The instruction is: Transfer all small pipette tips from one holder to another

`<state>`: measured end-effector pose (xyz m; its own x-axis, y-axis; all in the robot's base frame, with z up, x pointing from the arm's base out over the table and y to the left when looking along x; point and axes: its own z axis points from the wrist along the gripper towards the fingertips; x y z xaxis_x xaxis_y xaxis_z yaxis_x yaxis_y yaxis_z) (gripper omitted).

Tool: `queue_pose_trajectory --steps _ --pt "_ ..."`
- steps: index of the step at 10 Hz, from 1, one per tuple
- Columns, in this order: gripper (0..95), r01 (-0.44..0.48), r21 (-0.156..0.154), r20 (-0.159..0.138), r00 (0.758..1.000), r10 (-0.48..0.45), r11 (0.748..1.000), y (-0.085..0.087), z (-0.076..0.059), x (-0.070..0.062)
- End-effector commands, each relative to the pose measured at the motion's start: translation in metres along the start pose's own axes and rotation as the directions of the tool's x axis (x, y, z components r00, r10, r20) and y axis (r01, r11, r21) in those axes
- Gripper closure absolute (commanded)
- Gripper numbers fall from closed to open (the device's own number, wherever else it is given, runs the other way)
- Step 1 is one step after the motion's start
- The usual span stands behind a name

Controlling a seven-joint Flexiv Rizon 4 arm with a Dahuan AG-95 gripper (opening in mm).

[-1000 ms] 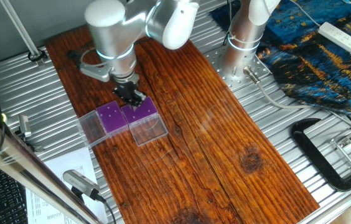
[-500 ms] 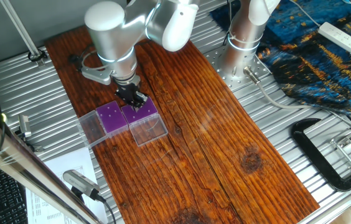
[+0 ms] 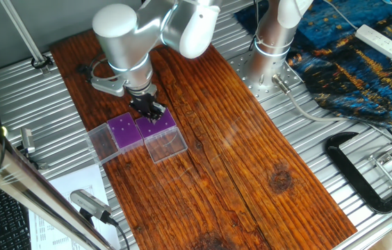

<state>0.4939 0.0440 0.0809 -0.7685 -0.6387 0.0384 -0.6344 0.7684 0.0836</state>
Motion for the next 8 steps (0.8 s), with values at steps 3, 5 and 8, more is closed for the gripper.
queue_pose_trajectory --steps 3,5,8 --pt "95.0 0.003 0.008 -0.002 1.0 -0.003 1.0 0.0017 0.0021 0.0046" --pt "95.0 0.007 0.012 -0.004 1.0 -0.007 1.0 0.0015 0.0037 0.0048" --pt "95.0 0.015 0.015 -0.005 1.0 -0.015 1.0 0.0007 0.0049 0.0053"
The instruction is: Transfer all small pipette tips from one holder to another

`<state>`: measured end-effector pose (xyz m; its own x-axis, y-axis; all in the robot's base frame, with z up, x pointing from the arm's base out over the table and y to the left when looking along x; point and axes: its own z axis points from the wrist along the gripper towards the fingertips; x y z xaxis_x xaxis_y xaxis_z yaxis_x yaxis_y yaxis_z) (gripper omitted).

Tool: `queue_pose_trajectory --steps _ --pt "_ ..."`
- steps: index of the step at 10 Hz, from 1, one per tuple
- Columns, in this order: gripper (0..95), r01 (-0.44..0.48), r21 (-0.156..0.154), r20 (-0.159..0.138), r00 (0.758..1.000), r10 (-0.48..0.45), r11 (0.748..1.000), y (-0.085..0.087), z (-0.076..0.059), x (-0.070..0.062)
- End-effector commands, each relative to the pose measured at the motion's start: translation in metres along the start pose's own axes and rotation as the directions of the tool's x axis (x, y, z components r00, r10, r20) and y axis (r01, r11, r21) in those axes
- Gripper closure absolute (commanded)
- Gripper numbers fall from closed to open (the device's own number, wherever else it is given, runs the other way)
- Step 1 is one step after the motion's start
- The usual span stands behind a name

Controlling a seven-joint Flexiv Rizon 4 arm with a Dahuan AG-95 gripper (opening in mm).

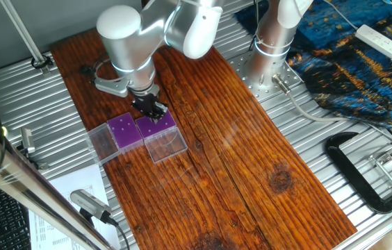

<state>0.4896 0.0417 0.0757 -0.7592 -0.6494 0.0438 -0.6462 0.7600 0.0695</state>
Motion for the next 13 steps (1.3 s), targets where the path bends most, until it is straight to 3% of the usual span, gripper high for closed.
queue_pose_trajectory --steps 1,13 --pt "95.0 0.002 0.001 0.001 1.0 -0.002 1.0 -0.0004 -0.0007 0.0012" --pt "95.0 0.021 -0.001 0.003 1.0 -0.021 1.0 -0.004 0.0023 0.0042"
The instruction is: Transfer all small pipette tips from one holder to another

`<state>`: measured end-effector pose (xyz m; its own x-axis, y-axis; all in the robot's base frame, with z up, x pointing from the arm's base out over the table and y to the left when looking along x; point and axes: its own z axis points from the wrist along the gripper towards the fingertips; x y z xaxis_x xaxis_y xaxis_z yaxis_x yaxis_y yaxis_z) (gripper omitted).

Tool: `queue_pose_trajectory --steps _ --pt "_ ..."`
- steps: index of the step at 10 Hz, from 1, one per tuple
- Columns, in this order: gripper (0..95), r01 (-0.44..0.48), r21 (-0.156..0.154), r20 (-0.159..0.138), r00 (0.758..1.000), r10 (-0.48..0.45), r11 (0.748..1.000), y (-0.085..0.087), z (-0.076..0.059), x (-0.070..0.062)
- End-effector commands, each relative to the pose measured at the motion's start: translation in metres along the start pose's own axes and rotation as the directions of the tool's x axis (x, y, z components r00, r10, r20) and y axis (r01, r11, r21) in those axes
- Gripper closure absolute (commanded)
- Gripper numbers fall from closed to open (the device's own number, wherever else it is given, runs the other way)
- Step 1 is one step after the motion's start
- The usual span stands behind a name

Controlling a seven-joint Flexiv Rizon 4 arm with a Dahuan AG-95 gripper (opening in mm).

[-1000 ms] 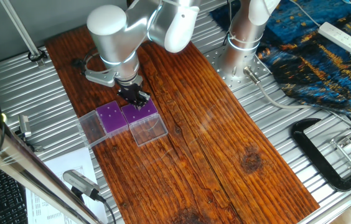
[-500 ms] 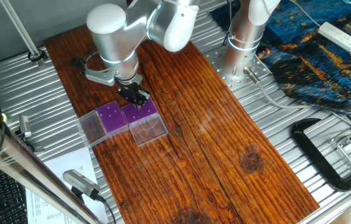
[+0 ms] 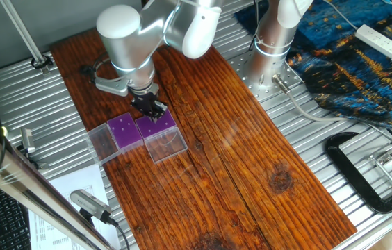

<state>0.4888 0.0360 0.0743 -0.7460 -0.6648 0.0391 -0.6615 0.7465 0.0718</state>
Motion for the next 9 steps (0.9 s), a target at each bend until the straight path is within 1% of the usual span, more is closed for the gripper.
queue_pose_trajectory --steps 1,3,6,7,9 --pt "95.0 0.0 0.001 -0.001 1.0 0.0 1.0 0.0 0.001 0.0" --pt "95.0 -0.002 0.0 -0.001 1.0 0.002 1.0 0.0 0.0 0.0" --pt "95.0 -0.01 -0.005 -0.004 1.0 0.01 1.0 0.002 -0.005 0.002" --pt "95.0 -0.016 -0.01 0.002 1.0 0.016 1.0 0.006 -0.005 0.006" --pt "95.0 -0.019 -0.011 0.004 1.0 0.019 1.0 0.01 -0.003 0.012"
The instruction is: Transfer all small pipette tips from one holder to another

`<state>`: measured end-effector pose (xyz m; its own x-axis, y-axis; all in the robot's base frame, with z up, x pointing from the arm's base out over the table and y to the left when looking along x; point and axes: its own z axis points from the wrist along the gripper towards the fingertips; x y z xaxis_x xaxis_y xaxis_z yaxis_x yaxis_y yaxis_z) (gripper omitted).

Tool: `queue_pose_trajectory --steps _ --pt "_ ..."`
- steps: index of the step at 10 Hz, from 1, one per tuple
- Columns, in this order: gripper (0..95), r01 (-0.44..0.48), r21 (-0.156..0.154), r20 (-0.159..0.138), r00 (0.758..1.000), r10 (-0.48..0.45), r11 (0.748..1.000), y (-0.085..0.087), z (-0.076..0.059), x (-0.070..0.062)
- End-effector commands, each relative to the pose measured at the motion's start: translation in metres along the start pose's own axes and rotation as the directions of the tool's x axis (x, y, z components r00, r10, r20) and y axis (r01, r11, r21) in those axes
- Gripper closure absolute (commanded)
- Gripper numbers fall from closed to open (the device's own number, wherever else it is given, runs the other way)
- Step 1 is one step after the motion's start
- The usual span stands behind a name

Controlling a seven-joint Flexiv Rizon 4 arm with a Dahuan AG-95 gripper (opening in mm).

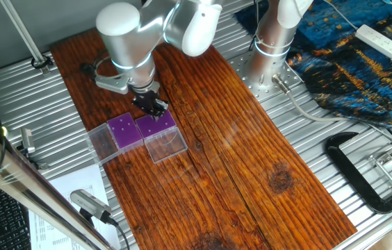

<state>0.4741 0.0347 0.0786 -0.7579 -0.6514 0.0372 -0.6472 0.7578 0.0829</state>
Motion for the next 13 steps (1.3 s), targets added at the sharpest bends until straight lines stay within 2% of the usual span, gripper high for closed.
queue_pose_trajectory --steps 1,4,6,8,13 --pt "95.0 -0.002 -0.002 0.004 1.0 0.002 1.0 0.003 0.001 0.004" --pt "95.0 -0.012 -0.015 0.014 1.0 0.013 1.0 0.008 0.004 0.009" --pt "95.0 -0.019 -0.015 0.017 1.0 0.019 1.0 0.01 0.005 0.008" --pt "95.0 -0.03 -0.01 0.016 0.999 0.031 0.999 0.013 0.007 0.003" --pt "95.0 -0.028 0.003 0.01 1.0 0.028 1.0 0.014 0.004 0.003"
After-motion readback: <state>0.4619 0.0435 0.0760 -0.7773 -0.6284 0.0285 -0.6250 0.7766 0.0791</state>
